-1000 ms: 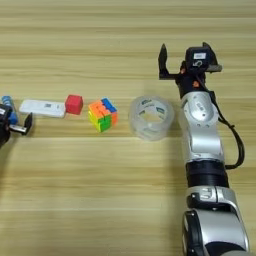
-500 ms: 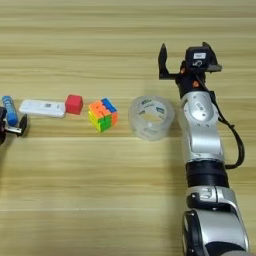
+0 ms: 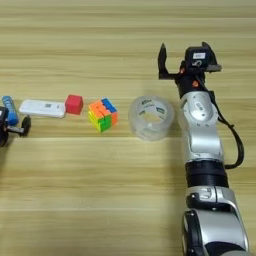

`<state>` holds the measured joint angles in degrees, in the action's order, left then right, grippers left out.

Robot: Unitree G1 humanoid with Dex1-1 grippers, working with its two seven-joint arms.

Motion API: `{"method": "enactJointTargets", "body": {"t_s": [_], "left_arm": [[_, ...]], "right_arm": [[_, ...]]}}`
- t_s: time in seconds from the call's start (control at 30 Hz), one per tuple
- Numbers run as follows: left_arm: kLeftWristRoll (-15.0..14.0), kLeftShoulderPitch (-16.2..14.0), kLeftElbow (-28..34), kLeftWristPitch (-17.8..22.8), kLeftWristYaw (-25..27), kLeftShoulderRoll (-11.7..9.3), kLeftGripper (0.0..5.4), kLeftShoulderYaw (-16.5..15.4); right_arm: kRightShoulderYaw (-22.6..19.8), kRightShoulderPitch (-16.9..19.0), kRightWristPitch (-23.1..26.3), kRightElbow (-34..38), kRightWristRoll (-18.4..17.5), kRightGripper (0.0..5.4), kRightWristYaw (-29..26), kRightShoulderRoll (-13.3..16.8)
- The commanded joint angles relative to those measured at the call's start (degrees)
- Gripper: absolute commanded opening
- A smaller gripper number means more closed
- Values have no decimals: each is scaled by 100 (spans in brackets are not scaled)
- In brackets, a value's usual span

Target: Move the objects on the table

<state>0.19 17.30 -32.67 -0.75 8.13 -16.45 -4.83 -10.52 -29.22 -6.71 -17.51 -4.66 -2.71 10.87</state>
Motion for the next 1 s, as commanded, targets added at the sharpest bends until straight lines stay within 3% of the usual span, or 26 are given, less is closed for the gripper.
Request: {"method": "enactJointTargets", "body": {"t_s": [0.03, 0.33, 1.0], "left_arm": [[6, 84, -508, 10, -14, 35, 540, -22], [-62, 201, -902, -149, -23, 2, 540, -118], [-92, 309, -1084, -238, -6, -38, 321, -144]], "right_arm": [[9, -50, 69, 110, 5, 538, 68, -10], [1, -53, 72, 129, -15, 538, 62, -14], [2, -123, 46, 112, -26, 540, 85, -25]]}}
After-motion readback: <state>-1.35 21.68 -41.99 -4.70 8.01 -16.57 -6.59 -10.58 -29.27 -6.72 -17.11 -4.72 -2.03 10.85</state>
